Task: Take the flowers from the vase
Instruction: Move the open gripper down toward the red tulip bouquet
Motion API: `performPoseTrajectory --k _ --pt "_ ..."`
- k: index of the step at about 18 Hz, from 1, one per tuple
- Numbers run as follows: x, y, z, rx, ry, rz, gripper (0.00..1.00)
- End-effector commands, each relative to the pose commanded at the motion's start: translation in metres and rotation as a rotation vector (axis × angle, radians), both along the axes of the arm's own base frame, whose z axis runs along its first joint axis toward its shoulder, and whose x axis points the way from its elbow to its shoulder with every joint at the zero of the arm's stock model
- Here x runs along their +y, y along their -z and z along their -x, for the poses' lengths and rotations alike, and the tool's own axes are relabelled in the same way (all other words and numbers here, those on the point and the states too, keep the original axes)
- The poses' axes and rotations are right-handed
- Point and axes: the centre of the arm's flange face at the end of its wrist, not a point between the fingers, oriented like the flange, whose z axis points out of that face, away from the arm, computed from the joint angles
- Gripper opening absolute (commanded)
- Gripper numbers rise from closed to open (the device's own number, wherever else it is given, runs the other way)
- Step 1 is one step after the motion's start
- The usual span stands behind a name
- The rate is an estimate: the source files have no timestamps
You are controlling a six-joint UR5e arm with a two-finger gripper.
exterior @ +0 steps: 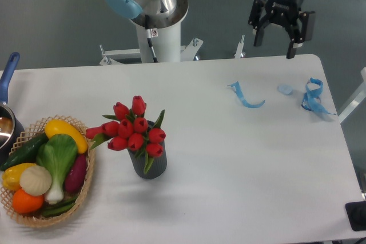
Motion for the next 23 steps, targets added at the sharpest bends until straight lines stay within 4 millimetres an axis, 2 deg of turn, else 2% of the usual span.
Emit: performPoseTrajectory --k 3,6,11,17,20,23 --pt "0.018 0.003 -0.01 -0.085 -0.048 -0.06 1.0" --pt "0.041 0.012 -0.021 -0.127 -0.004 -0.089 1.0" --pt "0.062 0.038 -0.043 -0.226 0.008 -0.106 1.0" --pt "0.105 0.071 -0.058 -0.327 0.097 -0.125 1.0" --pt "0.112 0.077 -0.065 -0.382 0.115 -0.216 1.0" --pt "0.127 0.086 -0.076 -0.413 0.15 -0.22 1.0"
